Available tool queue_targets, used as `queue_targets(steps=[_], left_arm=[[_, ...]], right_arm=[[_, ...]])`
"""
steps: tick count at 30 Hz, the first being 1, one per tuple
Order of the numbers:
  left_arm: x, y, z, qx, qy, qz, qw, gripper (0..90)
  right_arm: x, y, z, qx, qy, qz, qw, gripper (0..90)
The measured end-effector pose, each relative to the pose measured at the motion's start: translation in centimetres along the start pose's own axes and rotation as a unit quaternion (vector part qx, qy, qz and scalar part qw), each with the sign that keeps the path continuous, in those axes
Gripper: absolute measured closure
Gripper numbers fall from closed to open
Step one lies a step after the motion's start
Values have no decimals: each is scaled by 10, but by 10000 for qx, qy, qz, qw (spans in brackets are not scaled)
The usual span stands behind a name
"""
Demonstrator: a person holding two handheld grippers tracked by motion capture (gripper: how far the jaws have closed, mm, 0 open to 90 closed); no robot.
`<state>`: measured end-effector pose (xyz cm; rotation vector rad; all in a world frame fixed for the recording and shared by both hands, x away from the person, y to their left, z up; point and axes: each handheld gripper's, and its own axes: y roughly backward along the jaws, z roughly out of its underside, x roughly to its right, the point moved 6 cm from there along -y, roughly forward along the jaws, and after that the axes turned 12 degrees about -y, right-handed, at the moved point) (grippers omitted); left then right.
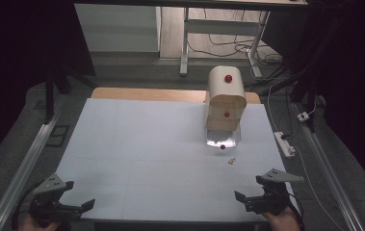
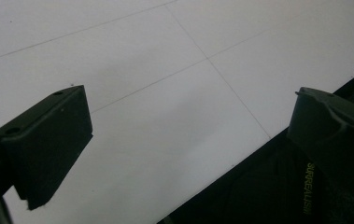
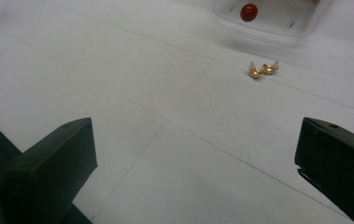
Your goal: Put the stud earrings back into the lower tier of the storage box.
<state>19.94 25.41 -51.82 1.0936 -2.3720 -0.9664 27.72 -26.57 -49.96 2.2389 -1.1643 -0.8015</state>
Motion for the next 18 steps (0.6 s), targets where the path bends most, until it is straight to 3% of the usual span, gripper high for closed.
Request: queue_targets(steps=[18], left_arm=[[-1,0,1,-15,96,61,9999,0]], right_arm=[[0,-3,0,-134,-6,-101,9999,12]])
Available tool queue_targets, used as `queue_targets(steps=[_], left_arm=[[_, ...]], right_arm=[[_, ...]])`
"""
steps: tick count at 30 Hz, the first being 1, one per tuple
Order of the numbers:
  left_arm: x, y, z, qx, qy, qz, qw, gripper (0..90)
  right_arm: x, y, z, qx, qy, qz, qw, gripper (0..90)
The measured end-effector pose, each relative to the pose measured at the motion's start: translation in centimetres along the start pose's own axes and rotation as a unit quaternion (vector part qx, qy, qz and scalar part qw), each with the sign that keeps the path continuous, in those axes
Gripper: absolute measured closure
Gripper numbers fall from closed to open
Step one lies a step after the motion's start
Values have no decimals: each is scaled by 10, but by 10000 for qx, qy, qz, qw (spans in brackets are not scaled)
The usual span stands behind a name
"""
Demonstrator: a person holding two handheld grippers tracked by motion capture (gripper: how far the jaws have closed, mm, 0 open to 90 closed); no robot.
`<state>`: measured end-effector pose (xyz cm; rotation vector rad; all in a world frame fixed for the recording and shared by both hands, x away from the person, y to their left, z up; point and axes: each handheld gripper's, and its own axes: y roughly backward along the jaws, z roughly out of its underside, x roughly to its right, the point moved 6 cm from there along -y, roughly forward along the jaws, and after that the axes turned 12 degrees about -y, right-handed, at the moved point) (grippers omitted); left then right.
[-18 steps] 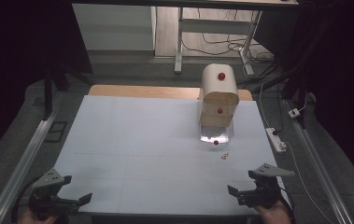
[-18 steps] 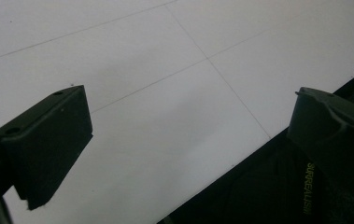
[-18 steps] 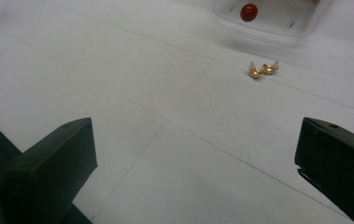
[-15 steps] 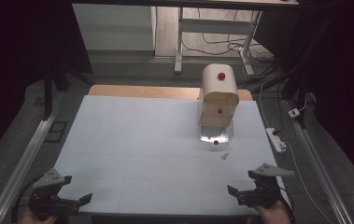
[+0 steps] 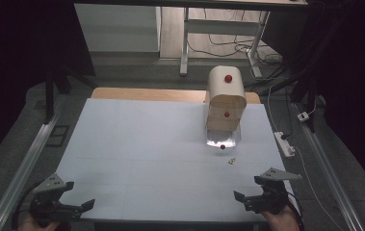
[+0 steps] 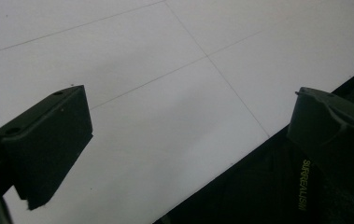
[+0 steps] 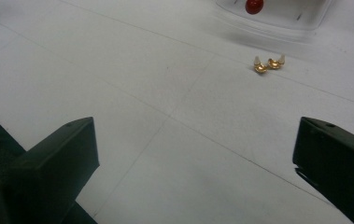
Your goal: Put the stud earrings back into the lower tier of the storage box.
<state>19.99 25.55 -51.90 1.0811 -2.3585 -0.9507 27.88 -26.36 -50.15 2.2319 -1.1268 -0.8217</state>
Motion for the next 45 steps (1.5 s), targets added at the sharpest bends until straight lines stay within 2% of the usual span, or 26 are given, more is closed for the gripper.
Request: queue_targets(steps=[4,15,18,20,22,28,33,45], left_arm=[[0,1,0,16,20,33,10000,0],[1,1,1,42,14,58,10000,0],[1,1,1,37,9,76,10000,0],[1,2,1,44,15,82,10000,0],[1,2,1,40,13,86,10000,0],[1,1,1,35,16,108,9999,0],[1,1,1,34,16,130,9999,0],[0,1,1,31,43,160,9999,0]], right_arm=[[-2,-1,0,-41,63,-24,10000,21],[0,-3,-1,-81,42,169,9998,1],[0,-3,-1,-73,-2,201,9998,0],[-1,-4,-4,-1,-150,140,9998,0],[-1,-5,-4,-38,-184,140,9997,0],[1,-10,-6,-77,-116,317,9994,0],[4,-13,-8,-1,-43,476,9989,0],[9,-25,-15,-102,63,620,9980,0]])
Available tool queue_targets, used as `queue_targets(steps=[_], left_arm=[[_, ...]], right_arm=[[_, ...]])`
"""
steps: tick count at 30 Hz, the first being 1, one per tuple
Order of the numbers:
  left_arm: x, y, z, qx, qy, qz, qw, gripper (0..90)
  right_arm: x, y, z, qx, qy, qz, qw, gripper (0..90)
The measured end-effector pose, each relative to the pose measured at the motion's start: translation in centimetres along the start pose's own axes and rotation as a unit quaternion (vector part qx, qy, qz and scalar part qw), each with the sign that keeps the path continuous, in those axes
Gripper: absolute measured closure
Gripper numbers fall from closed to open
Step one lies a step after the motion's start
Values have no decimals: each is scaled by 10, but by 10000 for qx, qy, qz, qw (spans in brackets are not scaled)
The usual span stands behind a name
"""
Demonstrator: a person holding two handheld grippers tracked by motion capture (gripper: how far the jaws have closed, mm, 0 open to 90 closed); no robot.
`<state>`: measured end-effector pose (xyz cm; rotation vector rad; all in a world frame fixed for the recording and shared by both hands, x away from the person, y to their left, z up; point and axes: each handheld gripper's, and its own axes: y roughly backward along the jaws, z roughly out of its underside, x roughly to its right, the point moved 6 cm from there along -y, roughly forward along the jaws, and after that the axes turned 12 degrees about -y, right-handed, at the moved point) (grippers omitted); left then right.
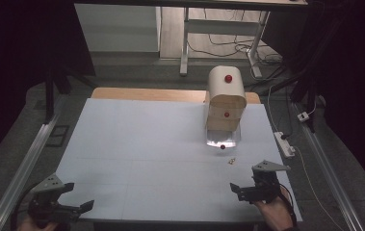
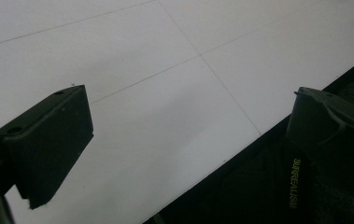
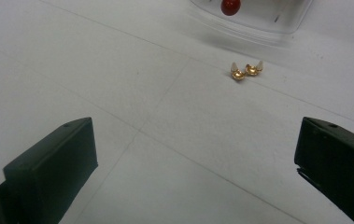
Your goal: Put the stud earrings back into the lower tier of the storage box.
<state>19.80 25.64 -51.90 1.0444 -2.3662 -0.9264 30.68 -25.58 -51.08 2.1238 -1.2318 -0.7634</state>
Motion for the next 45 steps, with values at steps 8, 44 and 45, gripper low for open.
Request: queue_targets(steps=[8,44,45], left_arm=[[0,-1,0,-38,-7,1,10000,1],[1,-2,-1,-95,-34,3,9999,4],[1,-2,-1,-102,-35,6,9999,4]], right_arm=[[7,-11,-7,13,-34,19,10000,0],[58,-69,-44,-297,134,828,9960,293],[58,-70,-46,-303,151,841,9959,325]])
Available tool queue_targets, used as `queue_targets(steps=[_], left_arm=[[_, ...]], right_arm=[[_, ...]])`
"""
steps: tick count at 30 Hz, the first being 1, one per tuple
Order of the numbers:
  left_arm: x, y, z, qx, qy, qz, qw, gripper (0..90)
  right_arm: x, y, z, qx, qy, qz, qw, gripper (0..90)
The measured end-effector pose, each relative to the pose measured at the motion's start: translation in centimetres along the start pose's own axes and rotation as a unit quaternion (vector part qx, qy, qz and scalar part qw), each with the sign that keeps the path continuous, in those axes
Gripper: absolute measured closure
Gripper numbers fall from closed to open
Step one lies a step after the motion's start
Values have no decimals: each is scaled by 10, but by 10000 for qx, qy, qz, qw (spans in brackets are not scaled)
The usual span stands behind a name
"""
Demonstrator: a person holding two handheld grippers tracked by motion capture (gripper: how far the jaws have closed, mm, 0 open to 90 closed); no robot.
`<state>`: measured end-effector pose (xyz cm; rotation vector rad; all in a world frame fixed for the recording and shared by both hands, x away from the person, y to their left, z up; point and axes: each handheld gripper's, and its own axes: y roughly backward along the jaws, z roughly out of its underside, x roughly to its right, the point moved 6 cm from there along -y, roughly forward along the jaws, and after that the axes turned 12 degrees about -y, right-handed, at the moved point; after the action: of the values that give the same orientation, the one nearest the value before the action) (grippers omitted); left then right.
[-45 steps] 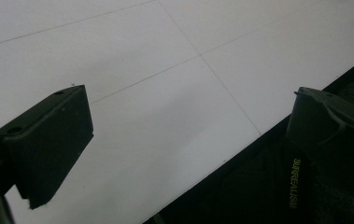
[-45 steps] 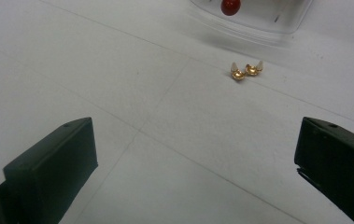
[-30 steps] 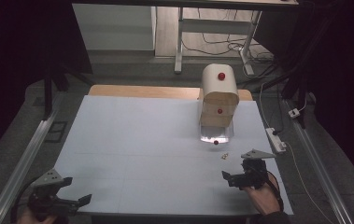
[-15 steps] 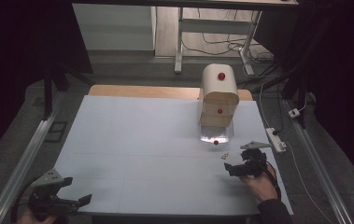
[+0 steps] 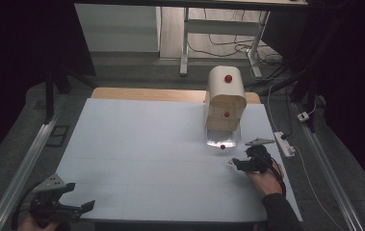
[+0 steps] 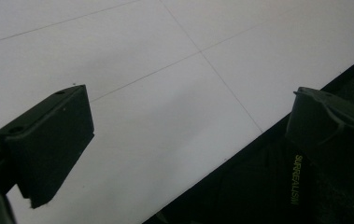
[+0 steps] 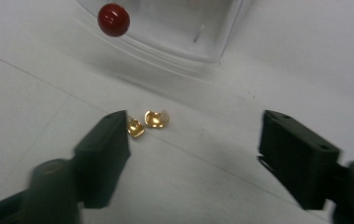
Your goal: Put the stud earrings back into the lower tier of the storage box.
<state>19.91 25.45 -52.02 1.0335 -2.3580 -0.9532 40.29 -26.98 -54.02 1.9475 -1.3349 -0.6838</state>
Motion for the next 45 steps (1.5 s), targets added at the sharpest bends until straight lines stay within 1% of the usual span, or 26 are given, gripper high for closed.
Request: queue_targets(steps=[2,3,4,7,8,9,10,11,14,17,21,24,28,32,34,38,39,41,42,43,45], left_arm=[[0,0,0,-3,-2,2,10000,4],[0,0,0,-3,-2,2,10000,4],[0,0,0,-4,-1,4,10000,5],[0,0,0,-8,0,10,10000,6],[0,0,0,-10,-5,12,10000,6],[0,0,0,-12,-10,13,10000,6],[0,0,0,-16,-13,12,10000,6],[0,-1,0,-21,-11,14,10000,6],[0,-1,0,-25,-11,16,10000,7],[0,-1,0,-29,-26,23,10000,7],[1,-1,0,-39,-32,29,10000,7],[1,-1,0,-43,-36,26,10000,8],[1,-1,0,-46,-36,25,10000,8],[1,-1,0,-43,-37,26,10000,8],[1,-1,0,-43,-36,28,10000,9],[1,-1,0,-40,-29,30,10000,8],[0,-1,0,-39,-26,32,10000,8],[0,-1,0,-39,-25,32,10000,8],[0,-1,0,-39,-26,31,10000,8],[0,-1,0,-40,-26,30,10000,8],[1,-1,0,-40,-26,29,10000,8]], right_arm=[[-1,-1,-3,-6,-41,-87,10000,395],[-1,-1,-3,-6,-41,-87,10000,395],[-1,-3,-6,24,-106,-170,9998,460],[-4,-5,-8,-7,-129,-291,9995,554],[-5,-6,-9,-35,-93,-307,9995,573],[-5,-6,-9,-35,-93,-307,9995,573],[-8,-9,-9,-78,-17,-345,9994,607],[-10,-10,-9,-101,22,-365,9993,622],[-13,-14,-9,-175,111,-363,9991,658],[-14,-17,-8,-258,145,-376,9989,684],[-15,-22,-6,-421,176,-330,9984,714],[-16,-24,-4,-495,234,-305,9980,753],[-17,-24,-4,-541,236,-248,9979,767],[-16,-23,-5,-541,195,-266,9980,769],[-16,-21,-6,-487,147,-292,9983,769],[-16,-16,-8,-385,137,-331,9986,769],[-17,-12,-9,-335,145,-380,9986,769],[-17,-10,-10,-302,151,-407,9986,769],[-19,-6,-11,-254,164,-471,9984,769],[-19,-6,-11,-254,164,-471,9984,769],[-22,0,-14,-139,206,-541,9982,769]])
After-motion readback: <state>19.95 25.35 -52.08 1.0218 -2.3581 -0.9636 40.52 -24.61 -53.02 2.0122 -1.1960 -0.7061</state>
